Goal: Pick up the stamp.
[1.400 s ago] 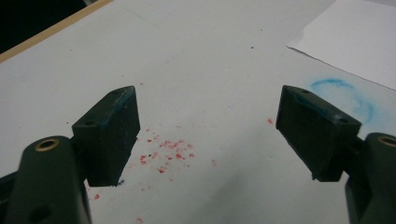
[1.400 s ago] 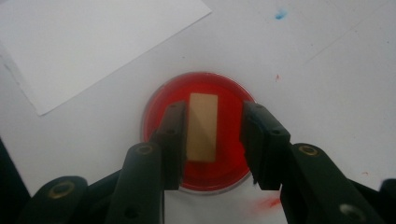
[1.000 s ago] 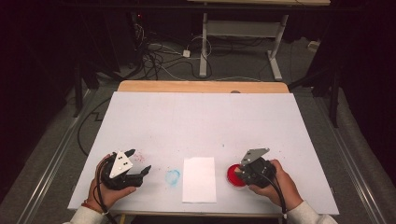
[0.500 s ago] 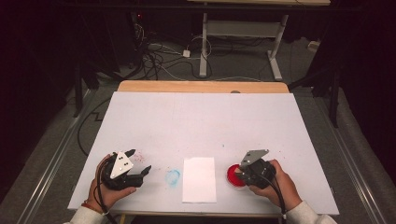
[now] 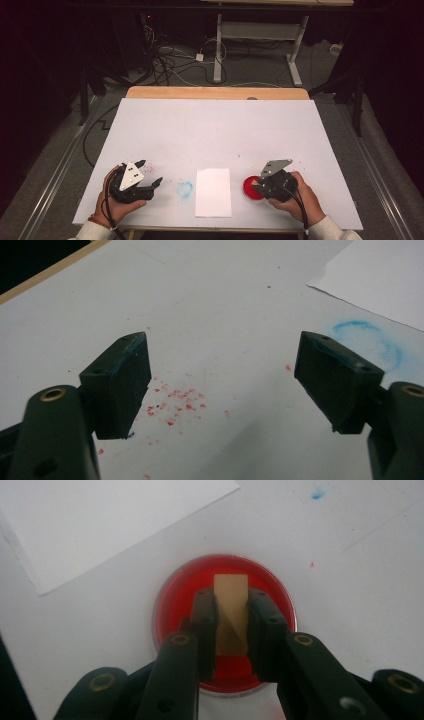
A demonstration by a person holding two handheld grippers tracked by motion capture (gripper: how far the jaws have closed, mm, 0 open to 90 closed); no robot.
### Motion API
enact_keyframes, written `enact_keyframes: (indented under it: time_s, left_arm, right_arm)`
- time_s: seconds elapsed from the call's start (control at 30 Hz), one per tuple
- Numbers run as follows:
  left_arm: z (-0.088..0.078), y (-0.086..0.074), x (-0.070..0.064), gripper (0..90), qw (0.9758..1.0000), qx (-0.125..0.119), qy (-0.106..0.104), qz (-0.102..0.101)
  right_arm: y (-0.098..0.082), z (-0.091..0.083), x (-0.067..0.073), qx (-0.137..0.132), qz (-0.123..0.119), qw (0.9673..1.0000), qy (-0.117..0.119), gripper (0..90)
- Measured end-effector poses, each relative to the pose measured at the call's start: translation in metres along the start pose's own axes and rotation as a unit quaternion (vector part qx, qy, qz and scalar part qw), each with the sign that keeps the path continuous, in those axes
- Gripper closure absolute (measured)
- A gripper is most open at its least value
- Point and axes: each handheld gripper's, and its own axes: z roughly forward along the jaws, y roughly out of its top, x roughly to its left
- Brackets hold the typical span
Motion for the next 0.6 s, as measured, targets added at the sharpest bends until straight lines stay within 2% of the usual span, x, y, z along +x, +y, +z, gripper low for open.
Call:
enact_keyframes:
  time_s: [0.1,0.23,0.27,0.47,0.6]
  left_arm:
    - [0.0,0.0,0.0,22.5,1.0,-0.002,0.002,0.0]
    - [0.0,0.0,0.001,22.2,1.0,-0.001,0.0,-0.005]
    - [0.0,0.0,0.001,22.1,1.0,0.001,0.001,-0.004]
    - [0.002,0.0,0.001,22.0,0.9999,0.008,-0.002,-0.008]
    - [0.001,0.0,0.001,21.8,0.9999,0.005,-0.004,-0.011]
  right_arm:
    - [0.004,-0.013,-0.001,-0.024,0.003,0.9997,0.003,75.6]
    - [0.009,-0.026,-0.001,-0.037,0.006,0.9993,0.004,75.6]
    - [0.013,-0.033,-0.001,-0.042,-0.004,0.9991,-0.004,75.6]
    - [0.018,-0.044,0.001,-0.057,-0.01,0.9983,0.001,75.5]
    - [0.019,-0.04,0.001,-0.055,-0.003,0.9985,0.0,75.4]
